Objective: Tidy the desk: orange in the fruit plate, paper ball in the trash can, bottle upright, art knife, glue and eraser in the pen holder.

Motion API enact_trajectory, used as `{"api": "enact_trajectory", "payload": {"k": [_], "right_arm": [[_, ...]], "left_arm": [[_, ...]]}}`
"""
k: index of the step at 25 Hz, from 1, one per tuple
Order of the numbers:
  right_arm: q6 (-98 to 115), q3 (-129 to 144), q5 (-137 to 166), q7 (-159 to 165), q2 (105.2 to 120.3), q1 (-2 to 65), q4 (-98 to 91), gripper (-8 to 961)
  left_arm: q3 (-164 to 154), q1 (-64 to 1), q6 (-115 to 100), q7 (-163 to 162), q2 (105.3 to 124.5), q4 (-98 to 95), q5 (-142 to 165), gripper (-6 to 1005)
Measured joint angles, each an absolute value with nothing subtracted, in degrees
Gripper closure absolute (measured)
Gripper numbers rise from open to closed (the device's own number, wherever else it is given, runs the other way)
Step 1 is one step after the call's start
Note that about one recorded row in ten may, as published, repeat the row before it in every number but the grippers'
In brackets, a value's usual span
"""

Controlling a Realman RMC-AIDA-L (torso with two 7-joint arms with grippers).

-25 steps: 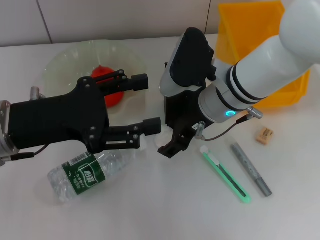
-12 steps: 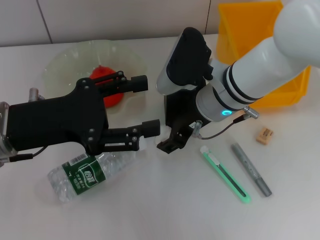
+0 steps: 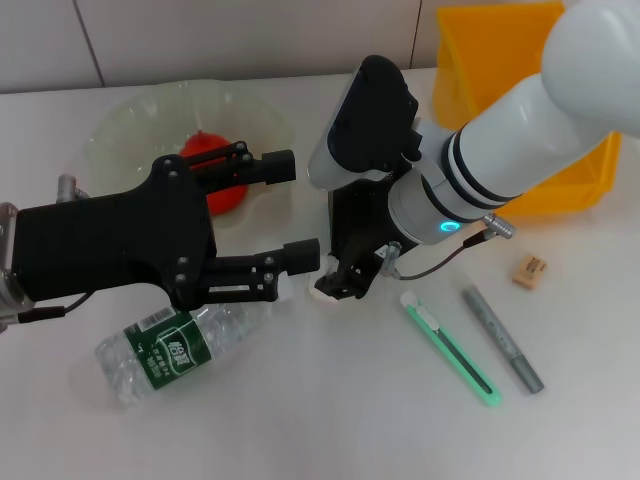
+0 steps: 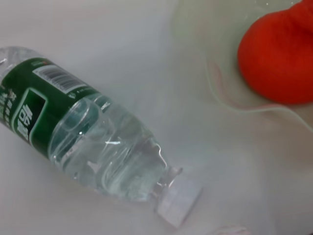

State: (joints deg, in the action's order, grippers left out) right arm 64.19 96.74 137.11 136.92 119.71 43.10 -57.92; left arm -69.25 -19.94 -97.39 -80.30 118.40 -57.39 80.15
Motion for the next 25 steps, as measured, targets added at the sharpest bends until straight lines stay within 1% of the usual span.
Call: {"api": "enact_trajectory", "payload": {"k": [5,8,18,19,25], "right_arm": [[65.53,96.9,137.1,138.28,119.71,41.73,-61.21,628],[66.25,97.08,137.1,138.91,119.69,40.56,-63.45,631],[70.01,97.33,139.37,141.19,119.42,32.91,-77.45,636],[70.58,97.4,140.78,141.73,119.45,31.07,-80.76,637],[72.41,97.39,141.54,142.31,119.48,27.31,-86.99,638]], "left_arm": [[-69.25,-19.85,-97.38,-80.18,118.39,-57.39,80.15,171],[-69.25,-19.78,-97.38,-80.11,118.38,-57.39,80.15,171],[-69.25,-19.61,-97.47,-79.87,118.38,-57.39,80.15,171],[-69.25,-19.6,-97.47,-79.77,118.39,-57.4,80.15,171],[-69.25,-19.6,-97.19,-79.67,118.39,-57.4,80.16,171]]}}
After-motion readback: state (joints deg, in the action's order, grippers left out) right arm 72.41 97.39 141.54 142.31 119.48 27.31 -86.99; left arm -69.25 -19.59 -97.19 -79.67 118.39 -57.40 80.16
